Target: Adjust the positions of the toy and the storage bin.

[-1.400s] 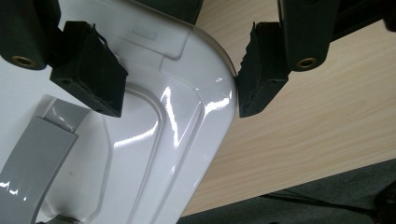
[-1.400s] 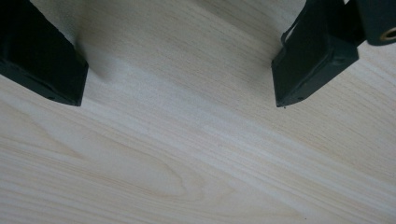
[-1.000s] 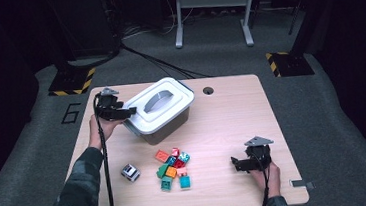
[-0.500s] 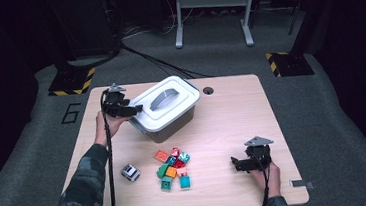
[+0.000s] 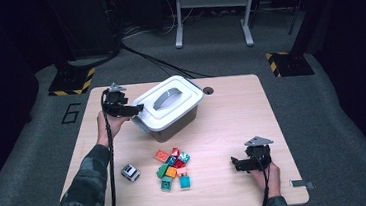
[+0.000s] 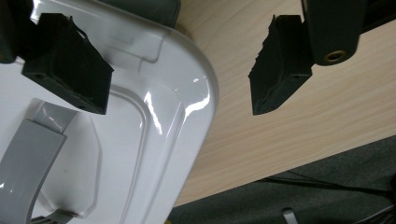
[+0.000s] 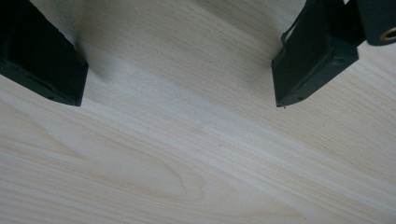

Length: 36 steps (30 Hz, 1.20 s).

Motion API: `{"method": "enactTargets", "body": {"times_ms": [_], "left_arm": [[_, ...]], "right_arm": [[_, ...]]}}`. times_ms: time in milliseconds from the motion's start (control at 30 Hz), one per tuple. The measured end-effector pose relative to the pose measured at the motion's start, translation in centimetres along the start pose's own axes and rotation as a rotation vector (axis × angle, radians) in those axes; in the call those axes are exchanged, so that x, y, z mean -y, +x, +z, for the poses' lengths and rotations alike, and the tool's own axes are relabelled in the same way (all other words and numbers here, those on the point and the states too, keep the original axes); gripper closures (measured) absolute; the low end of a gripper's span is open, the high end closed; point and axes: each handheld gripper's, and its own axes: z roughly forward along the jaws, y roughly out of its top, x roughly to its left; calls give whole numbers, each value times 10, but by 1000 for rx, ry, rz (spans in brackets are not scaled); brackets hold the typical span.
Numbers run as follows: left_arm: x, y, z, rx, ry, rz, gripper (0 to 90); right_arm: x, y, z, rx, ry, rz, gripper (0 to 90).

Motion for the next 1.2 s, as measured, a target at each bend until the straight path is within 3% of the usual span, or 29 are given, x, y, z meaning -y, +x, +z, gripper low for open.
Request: {"method": "enactTargets", "body": {"times_ms": [100,200,300,400,567,667,733,800,933,967,1067,1100,1200], "left_arm": [[5,0,-11,-13,-25,-10,159],[16,0,-25,-37,-40,9,141],[32,2,-36,-67,-34,22,105],[56,8,-42,-87,-29,-3,84],[104,21,-37,-113,25,-58,70],[131,23,-30,-116,64,-70,68],[139,22,-27,-130,68,-62,68],[148,20,-24,-136,88,-42,69],[161,17,-18,-148,91,4,75],[162,18,-19,-131,118,3,78],[169,21,-14,-125,117,-5,81],[172,23,-13,-100,103,-36,76],[173,23,-13,-101,95,-33,73]], "right_arm": [[0,0,0,2,-2,2,30],[0,0,0,1,-1,3,30],[0,0,0,0,-1,3,30],[0,0,0,2,-3,3,31],[0,0,0,3,-3,4,30],[0,1,0,9,-4,22,32],[-1,0,0,2,10,-2,32],[-3,-1,0,-1,15,10,23],[-12,0,2,-61,15,28,38],[-17,2,2,-64,21,21,39],[-35,8,3,-96,11,17,55],[-40,9,3,-97,6,12,60],[-60,13,5,-117,3,-2,60]]}}
